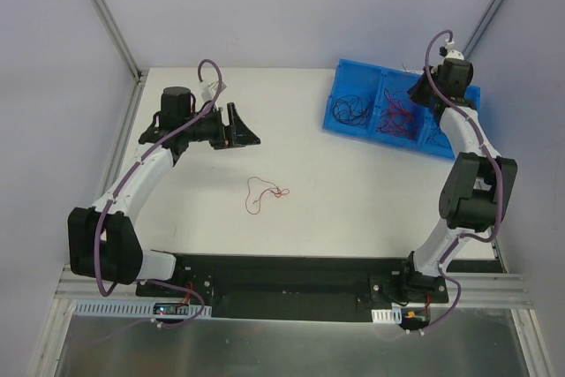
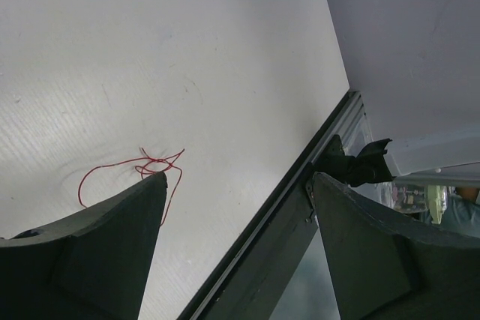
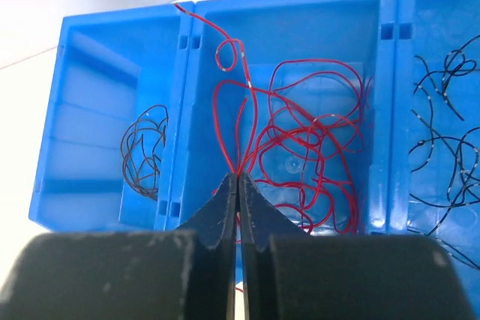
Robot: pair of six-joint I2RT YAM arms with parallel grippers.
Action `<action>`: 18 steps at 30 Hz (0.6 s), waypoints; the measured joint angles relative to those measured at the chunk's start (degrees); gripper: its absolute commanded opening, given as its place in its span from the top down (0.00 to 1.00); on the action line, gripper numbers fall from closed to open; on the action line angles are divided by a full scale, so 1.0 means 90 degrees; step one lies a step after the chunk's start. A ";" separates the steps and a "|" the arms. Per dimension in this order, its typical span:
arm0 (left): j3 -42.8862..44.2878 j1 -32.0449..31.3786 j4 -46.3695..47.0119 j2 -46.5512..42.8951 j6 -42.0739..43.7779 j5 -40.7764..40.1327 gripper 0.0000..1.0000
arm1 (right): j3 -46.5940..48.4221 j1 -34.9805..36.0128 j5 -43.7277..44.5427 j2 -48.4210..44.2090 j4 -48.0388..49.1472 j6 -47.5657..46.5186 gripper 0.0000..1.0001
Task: Untangle the cables
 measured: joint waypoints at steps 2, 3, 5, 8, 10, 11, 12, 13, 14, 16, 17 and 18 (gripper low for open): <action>-0.0034 0.0000 0.0005 -0.0015 -0.0002 -0.0002 0.22 | 0.0002 0.0058 0.0056 0.0000 -0.0117 -0.0017 1.00; -0.0041 0.0000 0.0002 -0.0019 -0.0005 -0.0002 0.22 | 0.0005 0.0083 0.0090 0.0005 -0.0187 -0.0022 1.00; -0.0041 0.0000 0.0010 -0.0019 -0.0005 -0.0002 0.22 | 0.0092 0.0129 0.0146 0.0083 -0.0406 -0.0041 1.00; -0.0049 0.0000 0.0024 -0.0022 -0.0007 -0.0002 0.22 | 0.0486 0.0146 0.0236 0.0408 -0.0709 -0.0087 1.00; -0.0049 0.0000 0.0027 -0.0022 -0.0010 -0.0002 0.22 | 0.0777 0.0143 0.0301 0.0673 -0.0840 -0.0097 1.00; -0.0051 0.0010 0.0032 -0.0022 -0.0010 -0.0002 0.22 | 0.0925 0.0143 0.0316 0.0823 -0.0913 -0.0107 1.00; -0.0051 0.0036 0.0034 -0.0022 -0.0010 -0.0002 0.22 | 0.1056 0.0143 0.0328 0.0974 -0.0981 -0.0117 1.00; -0.0058 0.0041 0.0046 -0.0022 -0.0015 -0.0002 0.22 | 0.1180 0.0143 0.0340 0.1124 -0.1039 -0.0131 1.00; -0.0061 0.0044 0.0049 -0.0022 -0.0017 -0.0002 0.22 | 0.1324 0.0143 0.0347 0.1280 -0.1124 -0.0141 1.00; -0.0070 0.0083 0.0051 -0.0022 -0.0024 -0.0005 0.22 | 0.1649 0.0143 0.0357 0.1603 -0.1324 -0.0146 1.00; -0.0073 0.0083 0.0049 -0.0022 -0.0024 -0.0005 0.22 | 0.1855 0.0143 0.0357 0.1787 -0.1433 -0.0155 0.97; -0.0075 0.0085 0.0051 -0.0022 -0.0027 -0.0005 0.22 | 0.2076 0.0143 0.0359 0.1974 -0.1552 -0.0163 0.93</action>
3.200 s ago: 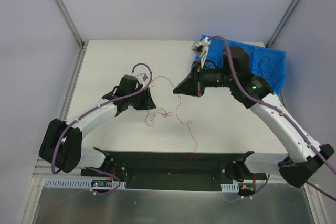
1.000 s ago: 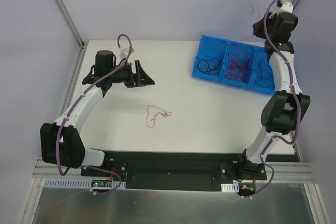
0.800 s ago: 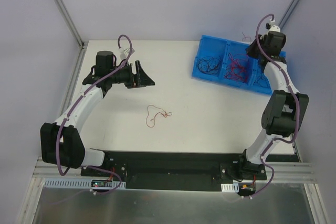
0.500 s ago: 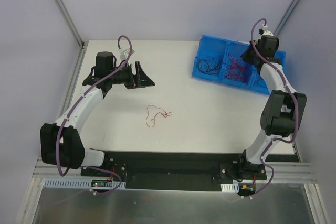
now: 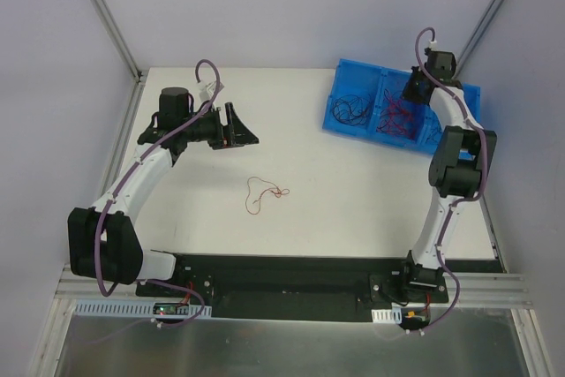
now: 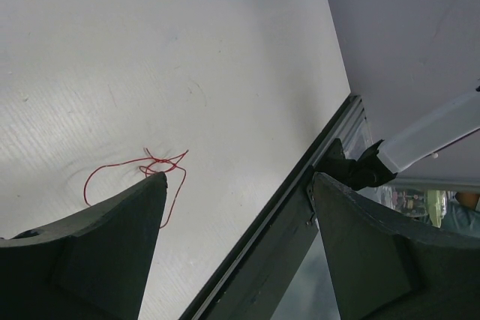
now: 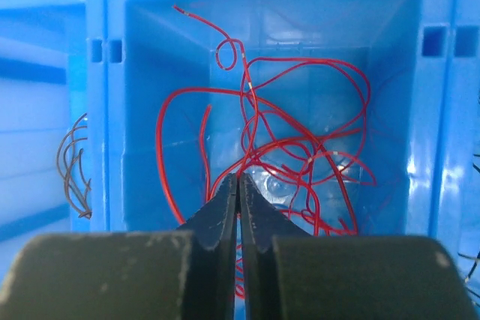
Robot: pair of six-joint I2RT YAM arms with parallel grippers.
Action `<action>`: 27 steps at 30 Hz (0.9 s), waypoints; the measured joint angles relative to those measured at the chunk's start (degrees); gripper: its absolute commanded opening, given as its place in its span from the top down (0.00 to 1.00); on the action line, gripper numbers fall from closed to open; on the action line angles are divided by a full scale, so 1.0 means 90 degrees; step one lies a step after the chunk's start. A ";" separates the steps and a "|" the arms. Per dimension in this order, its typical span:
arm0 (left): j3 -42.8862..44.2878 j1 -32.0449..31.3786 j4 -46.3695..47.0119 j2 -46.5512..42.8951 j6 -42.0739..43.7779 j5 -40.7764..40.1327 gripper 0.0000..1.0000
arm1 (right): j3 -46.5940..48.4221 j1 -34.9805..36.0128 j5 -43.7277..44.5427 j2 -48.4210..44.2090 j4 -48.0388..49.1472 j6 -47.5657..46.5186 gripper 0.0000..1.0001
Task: Untangle the cables
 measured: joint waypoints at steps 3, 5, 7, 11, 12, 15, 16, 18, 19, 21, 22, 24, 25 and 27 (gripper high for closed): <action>-0.0015 0.0039 0.0000 0.0000 0.0000 0.0000 0.22 | 0.0520 0.0000 0.0000 0.0393 -0.0284 -0.0022 0.81; -0.0024 0.0039 0.0000 0.0000 0.0000 0.0000 0.22 | 0.0891 0.0002 0.0000 0.0585 -0.0602 -0.0049 0.64; -0.0032 0.0039 0.0000 0.0000 0.0000 -0.0002 0.22 | 0.1243 0.0000 0.0000 0.0692 -0.0901 -0.0061 0.49; -0.0049 0.0039 0.0002 0.0000 0.0002 -0.0002 0.22 | 0.1758 0.0002 0.0073 0.0695 -0.1462 -0.0090 0.38; -0.0051 0.0039 0.0002 0.0000 0.0000 -0.0005 0.22 | 0.1804 0.0002 0.0095 0.0663 -0.1530 -0.0107 0.37; -0.0058 0.0039 0.0002 0.0000 0.0000 -0.0005 0.22 | 0.1787 0.0012 0.0170 0.0440 -0.1950 -0.0138 0.32; -0.0061 0.0039 0.0002 0.0000 0.0000 -0.0005 0.22 | 0.1671 0.0024 0.0214 0.0284 -0.2021 -0.0141 0.31; -0.0063 0.0039 0.0002 0.0000 0.0000 -0.0005 0.21 | 0.1154 0.0046 0.0277 -0.0189 -0.2055 -0.0126 0.29; -0.0068 0.0039 0.0002 -0.0002 0.0000 -0.0005 0.21 | 0.0753 0.0066 0.0304 -0.0532 -0.2057 -0.0100 0.28; -0.0068 0.0039 0.0007 -0.0005 -0.0002 -0.0005 0.21 | -0.0192 0.0119 0.0318 -0.1324 -0.1989 -0.0041 0.28; -0.0068 0.0039 0.0010 -0.0005 -0.0010 -0.0002 0.21 | -0.0522 0.0146 0.0323 -0.1625 -0.1996 -0.0032 0.28; -0.0070 0.0039 0.0019 -0.0005 -0.0036 -0.0002 0.21 | -0.1280 0.0223 0.0355 -0.2251 -0.1892 0.0010 0.32; -0.0073 0.0039 0.0027 -0.0005 -0.0049 -0.0002 0.20 | -0.1627 0.0253 0.0376 -0.2511 -0.1846 0.0087 0.34; -0.0100 0.0039 0.0056 -0.0007 -0.0066 -0.0002 0.20 | -0.2198 0.0316 0.0410 -0.2861 -0.1751 0.0274 0.36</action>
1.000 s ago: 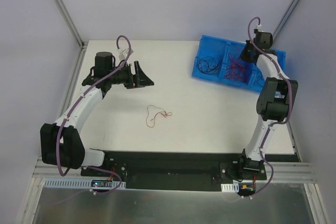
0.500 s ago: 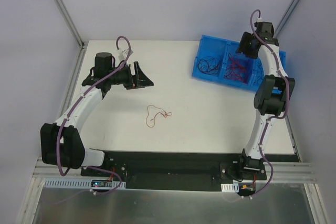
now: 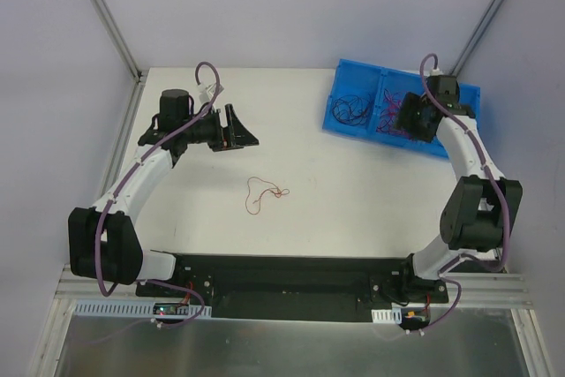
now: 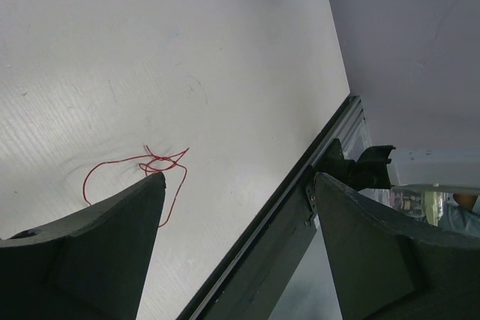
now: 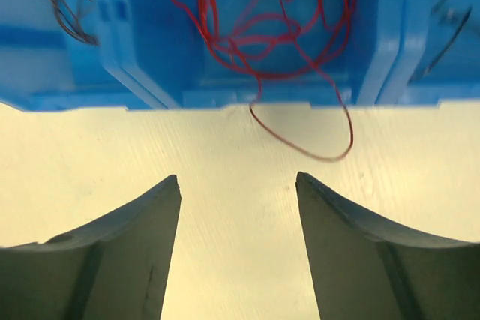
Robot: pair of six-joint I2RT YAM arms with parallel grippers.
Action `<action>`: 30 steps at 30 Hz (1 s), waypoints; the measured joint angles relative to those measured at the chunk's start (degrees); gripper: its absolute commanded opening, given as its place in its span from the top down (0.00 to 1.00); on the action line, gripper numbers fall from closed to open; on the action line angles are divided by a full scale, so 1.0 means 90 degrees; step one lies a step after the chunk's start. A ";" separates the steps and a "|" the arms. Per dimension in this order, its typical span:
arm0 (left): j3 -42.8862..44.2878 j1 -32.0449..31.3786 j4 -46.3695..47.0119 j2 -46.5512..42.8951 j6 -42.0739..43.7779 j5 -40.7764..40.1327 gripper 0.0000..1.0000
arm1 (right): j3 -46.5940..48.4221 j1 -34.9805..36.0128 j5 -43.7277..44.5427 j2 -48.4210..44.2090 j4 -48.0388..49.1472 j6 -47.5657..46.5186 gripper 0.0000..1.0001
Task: Untangle the cables
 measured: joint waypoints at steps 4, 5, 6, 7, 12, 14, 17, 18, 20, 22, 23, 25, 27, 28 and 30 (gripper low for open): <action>-0.0068 0.0000 0.0015 0.0002 -0.0022 0.0002 0.18 | -0.1156 0.0044 0.0039 -0.0376 0.0364 0.0529 0.37; -0.0073 0.0000 0.0019 0.0002 -0.0029 0.0005 0.17 | -0.1423 0.0075 0.0056 -0.0398 0.0425 0.0617 0.36; -0.0075 0.0000 0.0022 0.0010 -0.0032 0.0005 0.16 | -0.1562 0.0114 0.0073 -0.0403 0.0457 0.0658 0.33; -0.0075 0.0000 0.0034 0.0027 -0.0049 0.0005 0.16 | -0.1724 0.0223 0.0138 -0.0420 0.0517 0.0661 0.30; -0.0075 0.0000 0.0177 0.0627 -0.0338 0.0199 0.27 | -0.2346 0.1671 -0.0209 -0.0838 0.1180 0.0641 0.24; -0.0087 0.0000 0.0185 0.0979 -0.0430 0.0245 0.28 | -0.2552 0.2625 -0.0488 -0.0969 0.1756 0.0726 0.24; -0.0223 -0.0005 0.0160 0.1161 -0.0498 0.0240 0.31 | -0.2662 0.3721 -0.0811 -0.0828 0.2450 0.0860 0.29; -0.0267 -0.0019 0.0153 0.1161 -0.0498 0.0236 0.33 | -0.2662 0.4046 -0.0884 -0.0707 0.2657 0.0896 0.34; -0.0279 -0.0078 0.0141 0.1158 -0.0495 0.0211 0.37 | -0.2732 0.4500 -0.1020 -0.0444 0.3167 0.0979 0.39; -0.0296 -0.0296 0.0141 0.1161 -0.0486 0.0163 0.37 | -0.2953 0.4792 -0.1234 -0.0155 0.3784 0.1069 0.43; -0.0318 -0.0418 0.0155 0.1161 -0.0486 0.0160 0.38 | -0.3099 0.4855 -0.1341 -0.0044 0.4044 0.1117 0.43; -0.0413 -0.0780 0.0182 0.1188 -0.0476 0.0143 0.37 | -0.3507 0.4881 -0.1523 0.0129 0.4631 0.1263 0.43; -0.0517 -0.1103 0.0170 0.1246 -0.0454 0.0087 0.37 | -0.3903 0.4845 -0.1654 0.0177 0.5056 0.1379 0.44; -0.0561 -0.1246 0.0160 0.1292 -0.0430 0.0029 0.37 | -0.4031 0.4830 -0.1685 0.0180 0.5173 0.1423 0.46; -0.0595 -0.1438 0.0100 0.1401 -0.0386 -0.0068 0.40 | -0.4124 0.4796 -0.1698 0.0182 0.5353 0.1506 0.52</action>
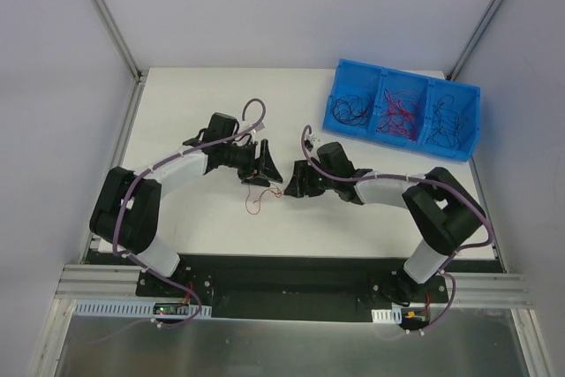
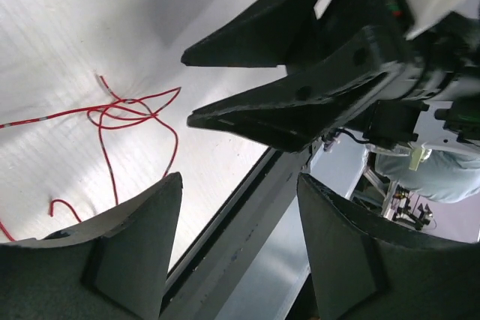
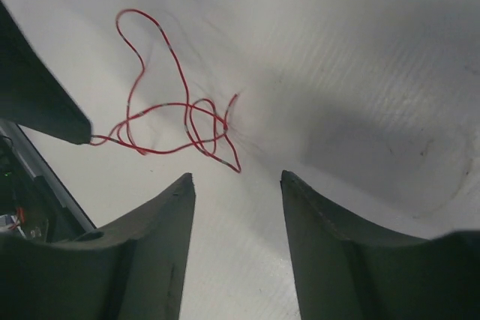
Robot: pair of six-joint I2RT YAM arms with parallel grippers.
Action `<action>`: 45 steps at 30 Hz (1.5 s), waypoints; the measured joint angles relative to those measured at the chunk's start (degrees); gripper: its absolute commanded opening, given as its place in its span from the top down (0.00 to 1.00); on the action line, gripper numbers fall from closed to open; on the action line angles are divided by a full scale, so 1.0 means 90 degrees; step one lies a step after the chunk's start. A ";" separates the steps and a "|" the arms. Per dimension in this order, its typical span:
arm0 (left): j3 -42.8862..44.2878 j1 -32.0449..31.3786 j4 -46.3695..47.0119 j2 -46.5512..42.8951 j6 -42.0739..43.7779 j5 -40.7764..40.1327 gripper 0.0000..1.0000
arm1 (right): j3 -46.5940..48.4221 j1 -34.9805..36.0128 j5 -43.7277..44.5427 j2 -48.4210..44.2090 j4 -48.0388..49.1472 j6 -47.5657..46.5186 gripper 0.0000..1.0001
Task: Untangle the cables
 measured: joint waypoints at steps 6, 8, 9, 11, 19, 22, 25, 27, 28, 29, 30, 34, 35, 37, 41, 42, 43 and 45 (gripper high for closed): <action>0.0000 -0.0044 -0.0007 0.0325 0.0075 -0.0420 0.51 | 0.0000 -0.0109 -0.0172 0.0107 0.0634 0.0214 0.59; -0.0002 -0.0073 -0.0010 0.0381 0.0092 -0.0525 0.52 | 0.0000 -0.0129 -0.0211 0.0180 0.0724 0.0248 0.61; -0.0010 -0.0090 -0.0010 0.0396 0.0107 -0.0583 0.53 | 0.0000 -0.0136 -0.0240 0.0214 0.0763 0.0267 0.62; -0.0056 -0.0126 -0.0007 0.0403 0.0141 -0.0646 0.57 | 0.0000 -0.0138 -0.0321 0.0274 0.0848 0.0311 0.62; -0.0165 -0.0138 -0.0024 0.0427 0.0238 -0.0872 0.67 | 0.0058 -0.0138 -0.0588 0.0503 0.0950 0.0398 0.72; -0.0175 -0.0199 -0.0027 0.0427 0.0248 -0.0935 0.70 | 0.0073 -0.0138 -0.0658 0.0534 0.0962 0.0420 0.77; -0.0185 -0.0250 -0.0027 0.0430 0.0248 -0.0940 0.74 | 0.0085 -0.0138 -0.0690 0.0578 0.0967 0.0430 0.86; -0.0206 -0.0284 -0.0024 0.0430 0.0253 -0.0947 0.78 | 0.0107 -0.0138 -0.0721 0.0607 0.0971 0.0452 0.94; -0.0214 -0.0294 -0.0034 0.0430 0.0248 -0.0950 0.78 | 0.0114 -0.0138 -0.0733 0.0614 0.0974 0.0466 0.97; -0.0231 -0.0311 -0.0034 0.0430 0.0253 -0.0950 0.78 | 0.0124 -0.0138 -0.0750 0.0622 0.0981 0.0469 1.00; -0.0253 -0.0330 -0.0034 0.0430 0.0253 -0.0957 0.76 | 0.0131 -0.0138 -0.0767 0.0624 0.0984 0.0469 1.00; -0.0367 -0.0389 -0.0046 0.0430 0.0255 -0.1020 0.64 | 0.0136 -0.0138 -0.0789 0.0624 0.1039 0.0486 1.00; -0.0384 -0.0413 -0.0056 0.0430 0.0265 -0.1052 0.61 | 0.0136 -0.0138 -0.0792 0.0624 0.1076 0.0486 0.99; -0.0398 -0.0447 -0.0092 0.0430 0.0272 -0.1100 0.57 | 0.0134 -0.0138 -0.0794 0.0624 0.1158 0.0486 1.00; -0.0398 -0.0500 -0.0119 0.0442 0.0284 -0.1117 0.76 | 0.0134 -0.0138 -0.0799 0.0624 0.1258 0.0486 1.00; -0.0398 -0.0500 -0.0126 0.0447 0.0299 -0.1129 0.82 | 0.0134 -0.0138 -0.0801 0.0624 0.1273 0.0486 1.00; -0.0396 -0.0500 -0.0143 0.0447 0.0333 -0.1149 0.86 | 0.0131 -0.0138 -0.0801 0.0624 0.1290 0.0486 1.00; -0.0396 -0.0500 -0.0170 0.0447 0.0364 -0.1243 1.00 | 0.0121 -0.0138 -0.0787 0.0622 0.1314 0.0486 1.00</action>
